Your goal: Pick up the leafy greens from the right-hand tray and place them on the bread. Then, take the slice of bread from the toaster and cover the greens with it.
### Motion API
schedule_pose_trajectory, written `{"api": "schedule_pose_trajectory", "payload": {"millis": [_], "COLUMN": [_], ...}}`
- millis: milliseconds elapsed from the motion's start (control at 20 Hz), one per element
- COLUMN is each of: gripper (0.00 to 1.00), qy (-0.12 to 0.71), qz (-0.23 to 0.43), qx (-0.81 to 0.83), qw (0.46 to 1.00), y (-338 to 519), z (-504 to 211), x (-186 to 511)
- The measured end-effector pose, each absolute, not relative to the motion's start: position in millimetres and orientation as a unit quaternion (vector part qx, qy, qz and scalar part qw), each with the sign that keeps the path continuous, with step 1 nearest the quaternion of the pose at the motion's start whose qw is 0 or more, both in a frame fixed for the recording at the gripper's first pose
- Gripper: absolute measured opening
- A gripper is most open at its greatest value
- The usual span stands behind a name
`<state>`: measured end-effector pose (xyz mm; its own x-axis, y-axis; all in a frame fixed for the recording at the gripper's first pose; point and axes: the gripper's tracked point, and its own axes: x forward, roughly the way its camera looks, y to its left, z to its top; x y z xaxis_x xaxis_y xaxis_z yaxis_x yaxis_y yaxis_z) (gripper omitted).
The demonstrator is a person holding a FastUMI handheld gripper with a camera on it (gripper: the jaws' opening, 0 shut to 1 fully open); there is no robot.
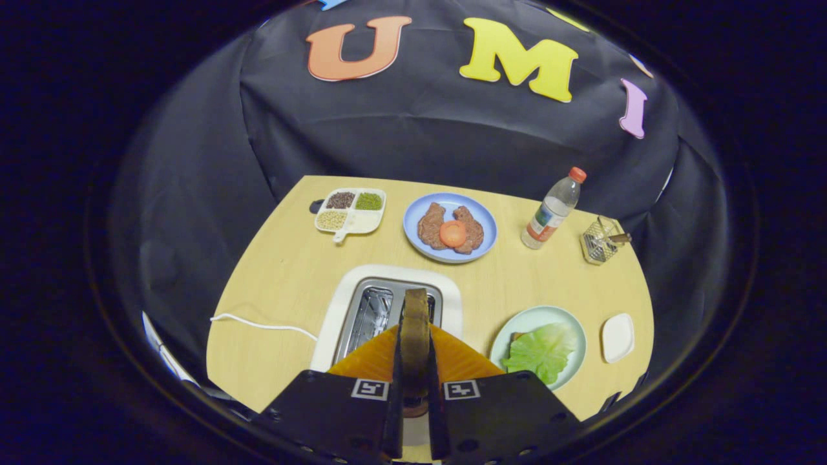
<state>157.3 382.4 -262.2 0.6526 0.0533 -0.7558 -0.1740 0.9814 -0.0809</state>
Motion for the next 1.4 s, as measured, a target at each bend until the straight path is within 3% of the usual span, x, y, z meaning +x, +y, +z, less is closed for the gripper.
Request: {"api": "schedule_pose_trajectory", "payload": {"millis": [400,650,1050,1400], "gripper": [0.16,0.16,0.16,0.16], "qy": [0.369,0.362,0.42,0.459], "qz": [0.088,0.071,0.026,0.042], "qx": [-0.017,0.003,0.028,0.078], "qw": [0.925,0.929,0.907,0.884], "y": [346,289,206,201], "z": [-176,-164,-256,-326], "x": [158,168,186,182]}}
